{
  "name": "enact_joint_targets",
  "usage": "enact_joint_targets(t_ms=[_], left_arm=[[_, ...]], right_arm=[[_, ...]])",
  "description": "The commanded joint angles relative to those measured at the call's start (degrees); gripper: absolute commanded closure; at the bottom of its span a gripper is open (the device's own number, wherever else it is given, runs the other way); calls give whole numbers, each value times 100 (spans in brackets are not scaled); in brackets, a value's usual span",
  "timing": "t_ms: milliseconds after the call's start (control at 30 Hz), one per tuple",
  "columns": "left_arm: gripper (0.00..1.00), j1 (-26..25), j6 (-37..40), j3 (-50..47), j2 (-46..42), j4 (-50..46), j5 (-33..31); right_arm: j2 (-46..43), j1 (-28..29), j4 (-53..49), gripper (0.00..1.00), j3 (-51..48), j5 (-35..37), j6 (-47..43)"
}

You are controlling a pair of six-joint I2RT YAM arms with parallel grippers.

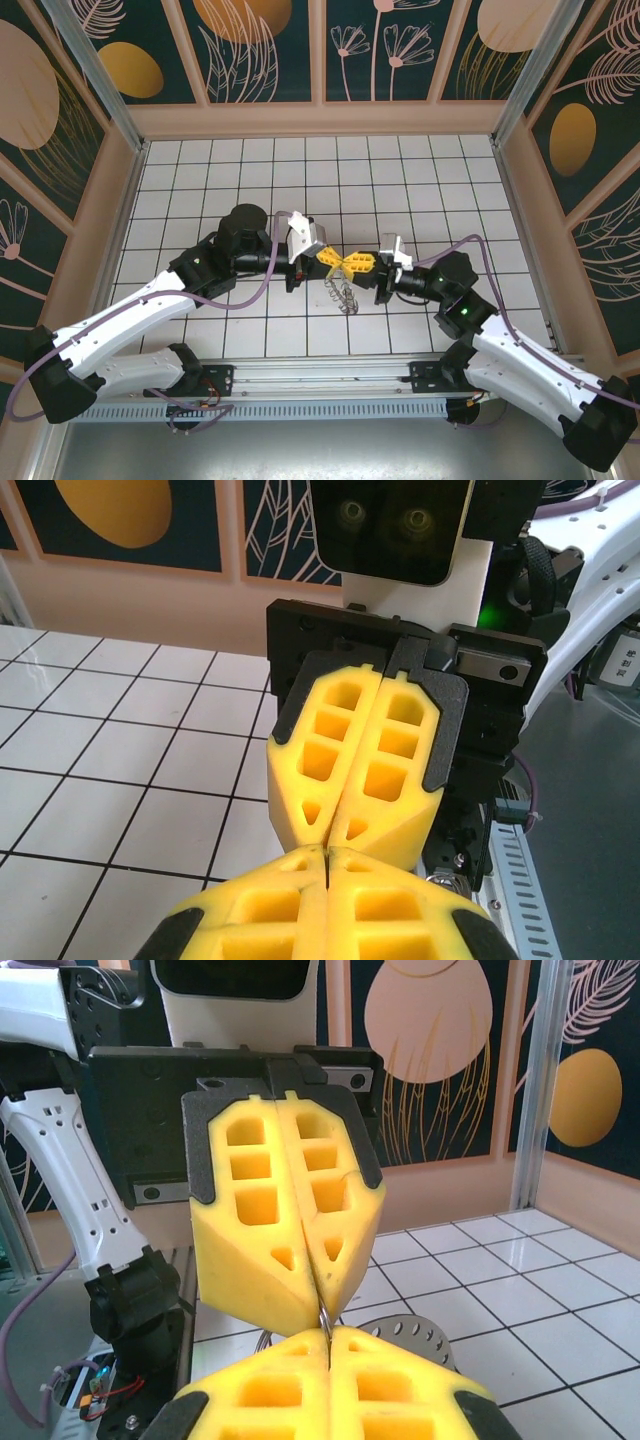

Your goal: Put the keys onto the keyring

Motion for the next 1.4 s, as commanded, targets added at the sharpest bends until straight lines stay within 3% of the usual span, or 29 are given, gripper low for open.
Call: enact_joint_targets(t_ms=[0, 167, 300, 433, 500, 600, 900, 933, 1000, 1100, 1367], left_arm=[[100, -62, 101, 124, 62, 60, 180], [100, -64, 363, 249, 176, -636, -199], [90, -61, 557, 316, 233, -1026, -521], [87, -61, 726, 406, 331, -1302, -698], [88, -64, 791, 455, 410, -1398, -737], [96, -57, 859, 501, 504, -1472, -783], [100, -60, 598, 303, 335, -866, -454], [100, -63, 535, 248, 251, -715, -398], [100, -62, 352, 158, 84, -403, -230], [100, -60, 134, 92, -72, -31, 51], [100, -57, -69, 18, -239, 362, 385]], right_arm=[[29, 59, -434, 100, 431, 1, -226], [-27, 59, -1575, 100, 1027, 215, -703], [83, 63, -2529, 100, 1606, 381, -1128], [288, 67, -3360, 100, 2097, 577, -1541], [413, 91, -3712, 100, 2332, 661, -1693], [542, 199, -4045, 100, 2588, 805, -1848], [386, 603, -3995, 100, 2580, 1360, -2035], [266, 602, -3845, 97, 2476, 1416, -1991], [-13, 602, -3597, 81, 2259, 1523, -1890], [-316, 595, -3288, 65, 1982, 1665, -1737], [-932, 524, -2858, 64, 1424, 2301, -1746]])
